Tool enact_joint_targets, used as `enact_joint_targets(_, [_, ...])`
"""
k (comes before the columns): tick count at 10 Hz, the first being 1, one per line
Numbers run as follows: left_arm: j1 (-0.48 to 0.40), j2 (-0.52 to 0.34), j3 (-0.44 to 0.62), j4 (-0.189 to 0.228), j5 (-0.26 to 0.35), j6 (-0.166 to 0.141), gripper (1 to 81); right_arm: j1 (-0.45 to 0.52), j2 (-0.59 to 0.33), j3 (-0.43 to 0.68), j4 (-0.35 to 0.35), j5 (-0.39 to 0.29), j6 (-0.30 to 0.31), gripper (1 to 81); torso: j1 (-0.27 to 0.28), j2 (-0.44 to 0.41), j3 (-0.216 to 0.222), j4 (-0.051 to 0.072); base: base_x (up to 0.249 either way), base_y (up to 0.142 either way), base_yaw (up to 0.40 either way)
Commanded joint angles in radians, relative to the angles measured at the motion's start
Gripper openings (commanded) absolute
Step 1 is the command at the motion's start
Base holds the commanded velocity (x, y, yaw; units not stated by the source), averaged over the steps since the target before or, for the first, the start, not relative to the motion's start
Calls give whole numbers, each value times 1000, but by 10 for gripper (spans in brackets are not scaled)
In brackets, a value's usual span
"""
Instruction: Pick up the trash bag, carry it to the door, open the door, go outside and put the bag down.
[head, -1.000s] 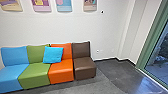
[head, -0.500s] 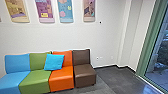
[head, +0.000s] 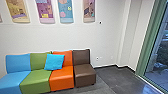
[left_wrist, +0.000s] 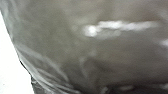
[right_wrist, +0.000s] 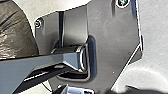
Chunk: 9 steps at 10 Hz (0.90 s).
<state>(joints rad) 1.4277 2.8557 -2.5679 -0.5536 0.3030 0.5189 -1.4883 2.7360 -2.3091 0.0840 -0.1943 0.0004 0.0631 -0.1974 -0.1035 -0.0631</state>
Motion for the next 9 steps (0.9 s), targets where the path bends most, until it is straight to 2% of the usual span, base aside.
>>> enact_joint_targets(1, [-65, 14, -18, -12, 71, 1, 10, 58, 4, -21, -3, -63, -3, 811, 0, 0, 0, 0, 0, 0, 0])
enact_joint_targets(2, [-65, 44, -57, -11, 71, 1, 10, 56, 17, -35, -3, -63, -5, 811, 1, -1, 36, 0, 0, 0, 0])
enact_joint_targets(4, [-65, 104, -158, -9, 73, 1, 10, 56, 30, -59, -4, -63, -7, 811, 2, -1, 62, 0, 0, 0, 0])
enact_joint_targets(5, [-63, 119, -186, -9, 73, 3, 10, 55, 33, -61, -4, -63, -7, 811, 2, -1, 32, 0, 0, 0, 0])
enact_joint_targets(7, [-63, 122, -190, -8, 74, 3, 10, 53, 35, -62, -4, -63, -7, 811, 1, -2, 52, 0, 0, 0, 0])
enact_joint_targets(9, [-60, 122, -190, 0, 74, 9, 10, 48, 52, -91, -3, -63, -6, 811, 1, -2, 51, 0, 0, 0, 0])
